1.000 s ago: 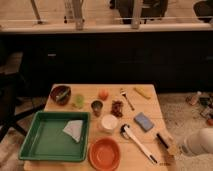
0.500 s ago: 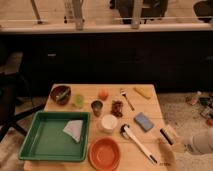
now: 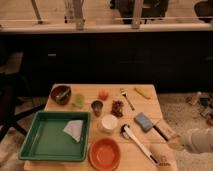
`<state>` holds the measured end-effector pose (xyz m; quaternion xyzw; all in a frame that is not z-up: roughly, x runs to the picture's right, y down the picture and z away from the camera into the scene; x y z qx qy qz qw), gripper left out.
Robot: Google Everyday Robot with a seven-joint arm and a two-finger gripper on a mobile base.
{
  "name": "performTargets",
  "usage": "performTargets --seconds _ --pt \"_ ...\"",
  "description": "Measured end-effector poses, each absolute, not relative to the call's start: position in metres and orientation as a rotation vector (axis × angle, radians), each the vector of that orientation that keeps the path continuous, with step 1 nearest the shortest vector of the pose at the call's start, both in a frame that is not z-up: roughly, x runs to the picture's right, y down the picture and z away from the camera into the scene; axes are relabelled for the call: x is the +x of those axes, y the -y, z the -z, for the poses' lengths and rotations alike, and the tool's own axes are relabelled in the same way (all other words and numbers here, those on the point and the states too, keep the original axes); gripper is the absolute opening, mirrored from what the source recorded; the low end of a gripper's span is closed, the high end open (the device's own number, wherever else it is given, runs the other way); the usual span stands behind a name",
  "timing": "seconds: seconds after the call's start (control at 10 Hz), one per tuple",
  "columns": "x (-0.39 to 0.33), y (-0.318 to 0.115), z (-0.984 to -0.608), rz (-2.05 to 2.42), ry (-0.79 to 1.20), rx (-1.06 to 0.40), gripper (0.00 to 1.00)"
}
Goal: Place eraser in red bowl
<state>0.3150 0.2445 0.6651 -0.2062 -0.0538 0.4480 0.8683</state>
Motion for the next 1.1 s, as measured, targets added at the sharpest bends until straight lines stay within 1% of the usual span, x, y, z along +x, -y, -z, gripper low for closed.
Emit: performTargets --seconds 0.4,1.0,1.1 --pt "0.264 -0.242 -0.645 -0.596 0.232 -0.426 0.0" --pt "0.258 -0.241 -0.642 -0.555 0.249 -0.419 0.0" --pt "0.254 -0.235 -0.643 -0.525 0.266 -0.404 0.0"
